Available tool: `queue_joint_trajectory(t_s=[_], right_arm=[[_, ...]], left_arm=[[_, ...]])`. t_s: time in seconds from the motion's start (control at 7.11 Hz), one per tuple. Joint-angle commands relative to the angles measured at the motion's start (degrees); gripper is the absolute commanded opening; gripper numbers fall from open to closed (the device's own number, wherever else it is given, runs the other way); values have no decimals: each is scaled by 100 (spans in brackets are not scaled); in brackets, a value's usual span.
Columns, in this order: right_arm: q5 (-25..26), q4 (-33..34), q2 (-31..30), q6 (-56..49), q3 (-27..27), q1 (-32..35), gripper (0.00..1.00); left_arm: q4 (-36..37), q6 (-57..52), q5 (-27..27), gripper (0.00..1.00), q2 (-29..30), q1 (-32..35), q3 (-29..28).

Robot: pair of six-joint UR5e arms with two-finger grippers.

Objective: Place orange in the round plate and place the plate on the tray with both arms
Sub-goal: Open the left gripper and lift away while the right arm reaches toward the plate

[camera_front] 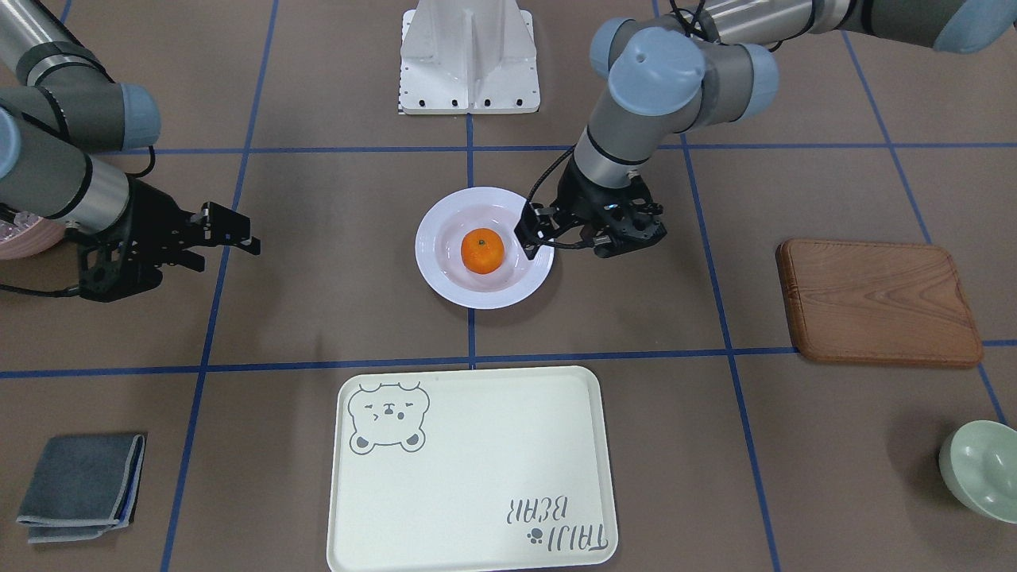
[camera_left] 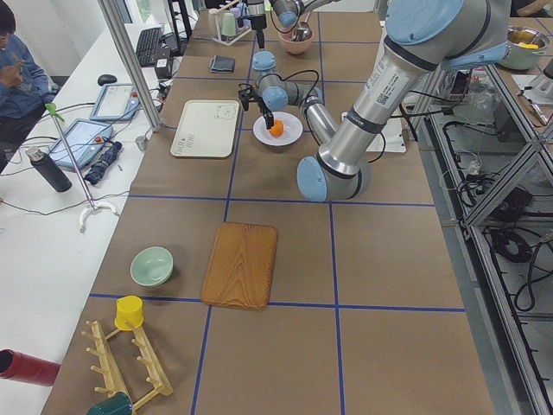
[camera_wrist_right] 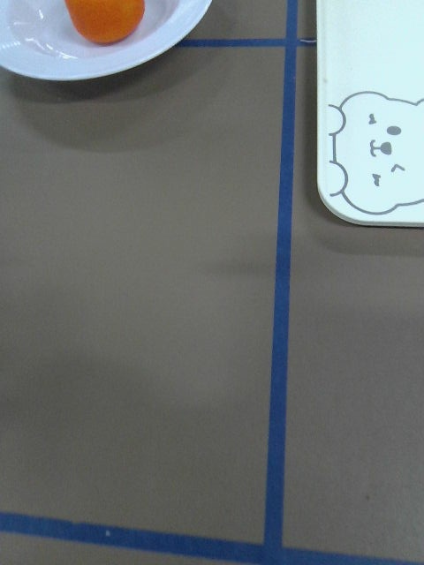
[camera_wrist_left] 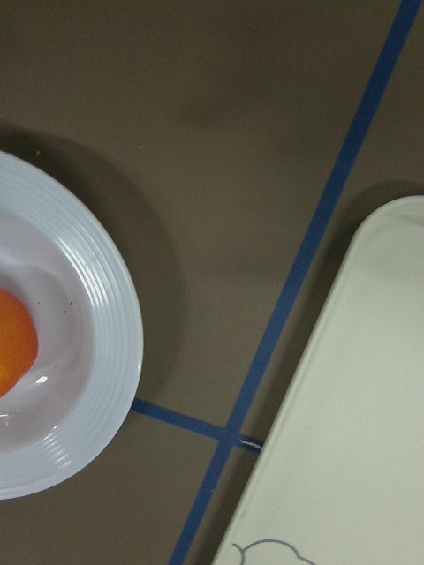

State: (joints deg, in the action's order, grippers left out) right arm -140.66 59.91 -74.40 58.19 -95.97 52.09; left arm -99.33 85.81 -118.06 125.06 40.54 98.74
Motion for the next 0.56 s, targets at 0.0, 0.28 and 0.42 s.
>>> queue_joint_trajectory(t_s=[0.0, 0.28, 0.42], right_arm=[[641, -1904, 74, 1671, 524, -697, 100], [2270, -3567, 276, 3489, 939, -1627, 100], [3019, -3888, 433, 4063, 931, -1980, 100]], left_arm=[[11, -677, -33, 98, -499, 409, 312], [19, -960, -33, 98, -623, 577, 312], [28, -961, -85, 98, -624, 595, 303]])
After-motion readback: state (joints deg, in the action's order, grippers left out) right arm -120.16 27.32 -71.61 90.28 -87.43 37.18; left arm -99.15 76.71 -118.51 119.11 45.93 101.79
